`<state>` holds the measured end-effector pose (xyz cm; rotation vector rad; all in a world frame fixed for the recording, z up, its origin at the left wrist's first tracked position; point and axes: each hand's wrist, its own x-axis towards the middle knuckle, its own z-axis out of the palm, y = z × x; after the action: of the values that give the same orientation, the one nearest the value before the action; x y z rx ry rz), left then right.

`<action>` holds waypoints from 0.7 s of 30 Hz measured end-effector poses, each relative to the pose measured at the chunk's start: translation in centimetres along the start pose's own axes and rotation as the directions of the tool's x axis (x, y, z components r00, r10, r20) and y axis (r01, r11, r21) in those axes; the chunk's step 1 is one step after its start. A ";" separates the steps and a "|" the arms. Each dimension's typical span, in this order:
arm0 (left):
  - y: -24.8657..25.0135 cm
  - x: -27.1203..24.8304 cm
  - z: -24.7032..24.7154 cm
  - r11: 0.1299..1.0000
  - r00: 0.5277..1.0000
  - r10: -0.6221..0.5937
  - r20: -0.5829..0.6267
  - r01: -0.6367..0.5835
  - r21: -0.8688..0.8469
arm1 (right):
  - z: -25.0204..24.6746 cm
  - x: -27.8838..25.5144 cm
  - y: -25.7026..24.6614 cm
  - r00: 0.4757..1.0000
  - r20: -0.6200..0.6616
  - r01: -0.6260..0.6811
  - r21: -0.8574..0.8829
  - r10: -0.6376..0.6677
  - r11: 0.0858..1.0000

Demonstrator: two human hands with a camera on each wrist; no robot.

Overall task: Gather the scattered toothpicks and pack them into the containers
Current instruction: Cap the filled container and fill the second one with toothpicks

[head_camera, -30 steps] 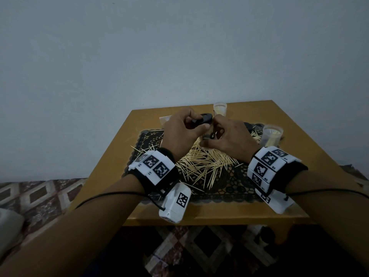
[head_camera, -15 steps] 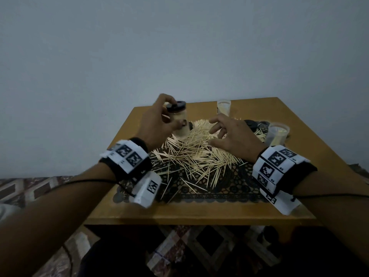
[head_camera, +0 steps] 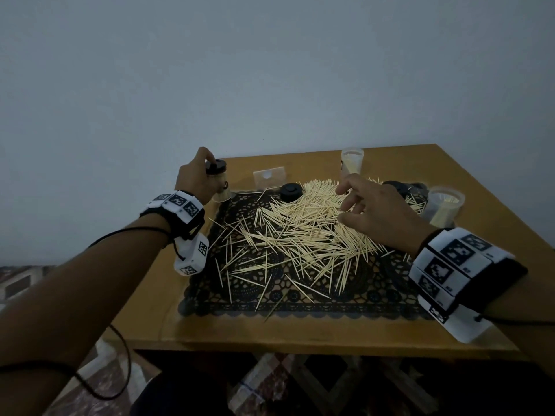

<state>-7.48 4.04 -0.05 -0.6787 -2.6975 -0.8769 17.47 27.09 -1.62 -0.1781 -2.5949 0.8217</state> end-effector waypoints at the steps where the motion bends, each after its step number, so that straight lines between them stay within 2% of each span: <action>1: -0.3 0.3 0.1 1.000 1.000 -0.017 0.002 0.017 0.010 | 0.0 0.0 0.0 1.000 -0.012 0.001 0.003 -0.001 1.000; 4: -1.0 1.0 0.6 0.998 0.998 -0.062 -0.012 0.062 0.019 | 0.0 0.0 0.3 0.998 -0.054 -0.008 -0.002 0.008 1.000; 9: -1.9 1.6 0.9 0.995 0.996 -0.092 -0.017 0.093 0.033 | 0.1 0.1 0.7 1.000 -0.012 -0.023 -0.071 0.022 0.997; 16: -2.2 1.9 1.2 0.993 0.999 -0.036 -0.023 0.038 0.113 | 0.3 0.2 0.6 0.999 0.024 -0.037 -0.105 0.040 0.994; 21: -2.0 2.0 1.1 0.985 1.000 -0.022 0.019 0.019 0.171 | 0.3 0.2 0.6 0.999 0.026 -0.028 -0.114 0.031 0.993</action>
<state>-10.32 3.95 -1.21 -0.6272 -2.7620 -0.6365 17.21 27.45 -2.07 -0.2399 -2.6731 0.6908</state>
